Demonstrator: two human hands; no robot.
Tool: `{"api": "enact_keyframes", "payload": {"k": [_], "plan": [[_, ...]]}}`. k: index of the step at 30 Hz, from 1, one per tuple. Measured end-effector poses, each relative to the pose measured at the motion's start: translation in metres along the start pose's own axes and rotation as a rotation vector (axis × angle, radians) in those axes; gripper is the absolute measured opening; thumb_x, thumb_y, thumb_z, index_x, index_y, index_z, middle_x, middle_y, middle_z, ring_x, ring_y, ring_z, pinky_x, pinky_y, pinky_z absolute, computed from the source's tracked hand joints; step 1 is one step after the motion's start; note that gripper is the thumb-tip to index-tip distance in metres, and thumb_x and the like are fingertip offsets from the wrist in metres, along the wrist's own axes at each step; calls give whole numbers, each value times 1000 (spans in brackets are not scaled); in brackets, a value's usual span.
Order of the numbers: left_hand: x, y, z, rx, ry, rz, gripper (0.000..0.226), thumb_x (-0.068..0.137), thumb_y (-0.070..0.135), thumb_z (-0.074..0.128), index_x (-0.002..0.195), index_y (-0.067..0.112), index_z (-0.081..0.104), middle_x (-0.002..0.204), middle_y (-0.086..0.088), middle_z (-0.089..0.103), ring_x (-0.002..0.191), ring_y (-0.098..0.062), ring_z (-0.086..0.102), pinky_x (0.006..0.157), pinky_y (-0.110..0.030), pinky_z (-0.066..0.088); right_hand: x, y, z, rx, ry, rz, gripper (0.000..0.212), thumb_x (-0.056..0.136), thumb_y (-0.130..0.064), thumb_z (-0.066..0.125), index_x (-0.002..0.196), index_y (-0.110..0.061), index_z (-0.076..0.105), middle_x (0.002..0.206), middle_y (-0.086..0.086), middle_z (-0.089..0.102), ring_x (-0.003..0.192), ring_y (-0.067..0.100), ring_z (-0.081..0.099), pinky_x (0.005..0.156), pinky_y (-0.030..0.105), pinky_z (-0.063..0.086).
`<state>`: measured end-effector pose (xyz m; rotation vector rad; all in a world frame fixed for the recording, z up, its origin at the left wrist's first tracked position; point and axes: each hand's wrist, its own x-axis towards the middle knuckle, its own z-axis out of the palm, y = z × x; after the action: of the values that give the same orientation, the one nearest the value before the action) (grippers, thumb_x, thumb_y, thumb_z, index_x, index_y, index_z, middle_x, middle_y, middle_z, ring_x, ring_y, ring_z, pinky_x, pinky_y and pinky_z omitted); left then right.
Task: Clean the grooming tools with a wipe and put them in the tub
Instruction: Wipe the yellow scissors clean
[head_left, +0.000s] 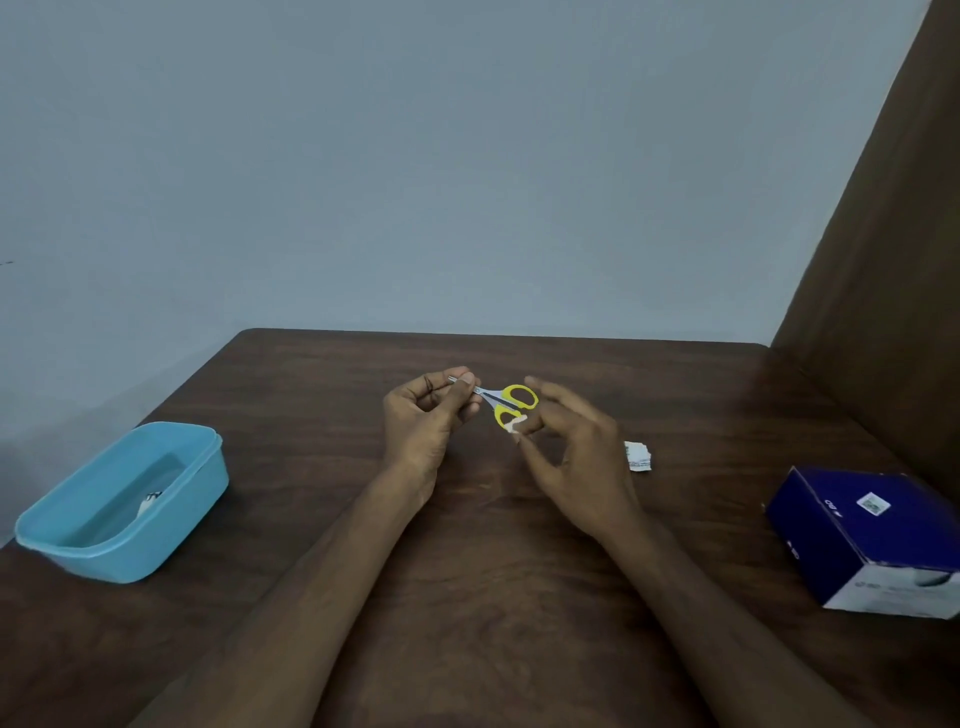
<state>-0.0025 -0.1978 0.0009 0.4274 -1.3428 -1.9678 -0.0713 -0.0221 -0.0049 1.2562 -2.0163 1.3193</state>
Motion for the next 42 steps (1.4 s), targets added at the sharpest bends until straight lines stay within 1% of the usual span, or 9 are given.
{"api": "enact_keyframes", "payload": {"k": [5, 12, 16, 18, 21, 26, 29, 36, 42], "plan": [[-10, 9, -3, -9, 57, 17, 5, 94, 4, 80, 98, 6, 77, 77, -2, 78, 66, -7, 73, 70, -18, 63, -2, -5, 11, -27, -13, -65, 12, 85, -4, 83, 85, -15, 78, 129, 10, 75, 130, 17, 68, 101, 29, 55], [-32, 24, -7, -63, 89, 6, 4, 92, 7, 83, 95, 7, 80, 81, -3, 80, 68, -8, 72, 72, -17, 62, -3, -33, 10, 2, 69, 29, 11, 82, -6, 85, 87, -16, 82, 120, 2, 76, 105, 11, 74, 92, 27, 58], [-57, 22, -19, 100, 36, 55, 9, 95, 10, 81, 97, 1, 80, 81, -3, 81, 74, -9, 74, 77, -22, 63, -10, -53, 15, 43, 48, 100, 14, 80, -3, 85, 85, -15, 83, 118, -2, 76, 98, 2, 72, 86, 15, 56], [-69, 31, -29, 144, 32, 82, 9, 98, 10, 78, 96, 1, 80, 81, -4, 81, 75, -12, 74, 79, -31, 66, -18, -62, 20, 95, 30, 120, 15, 82, -3, 86, 88, -16, 83, 118, -3, 77, 100, 0, 74, 87, 17, 59], [-79, 59, -53, 333, 63, 152, 14, 99, 23, 79, 88, 14, 85, 83, -5, 83, 79, -16, 74, 84, -44, 63, -31, -81, 30, 251, 65, 270, 10, 87, -10, 86, 90, -18, 82, 115, -6, 78, 93, 0, 77, 82, 17, 61], [-77, 139, -104, 798, 51, 285, 29, 103, 34, 72, 91, 12, 84, 74, -5, 79, 62, -9, 64, 68, -30, 49, -37, -108, 48, 307, 40, 463, 11, 89, -22, 87, 83, -22, 77, 88, -19, 79, 80, -7, 74, 71, 13, 57], [-71, 186, -138, 1071, 67, 221, 40, 103, 37, 72, 86, 1, 78, 70, -16, 71, 67, -20, 63, 64, -29, 45, -36, -127, 63, 335, -27, 514, 12, 89, -26, 87, 82, -20, 79, 81, -17, 79, 78, -5, 74, 68, 12, 53], [-67, 236, -209, 1408, 208, 95, 10, 89, 24, 86, 89, 14, 87, 82, -4, 81, 79, -14, 71, 86, -30, 55, -44, -142, 87, 414, 21, 594, 16, 85, -31, 89, 77, -22, 78, 76, -14, 79, 71, 3, 73, 70, 27, 58], [-59, 235, -221, 1630, 212, -160, 17, 78, 34, 89, 90, 22, 86, 94, 1, 80, 94, -22, 73, 73, -31, 53, -44, -129, 89, 517, 65, 664, 15, 82, -18, 91, 75, -18, 78, 75, -5, 80, 66, 8, 70, 72, 34, 58]]}}
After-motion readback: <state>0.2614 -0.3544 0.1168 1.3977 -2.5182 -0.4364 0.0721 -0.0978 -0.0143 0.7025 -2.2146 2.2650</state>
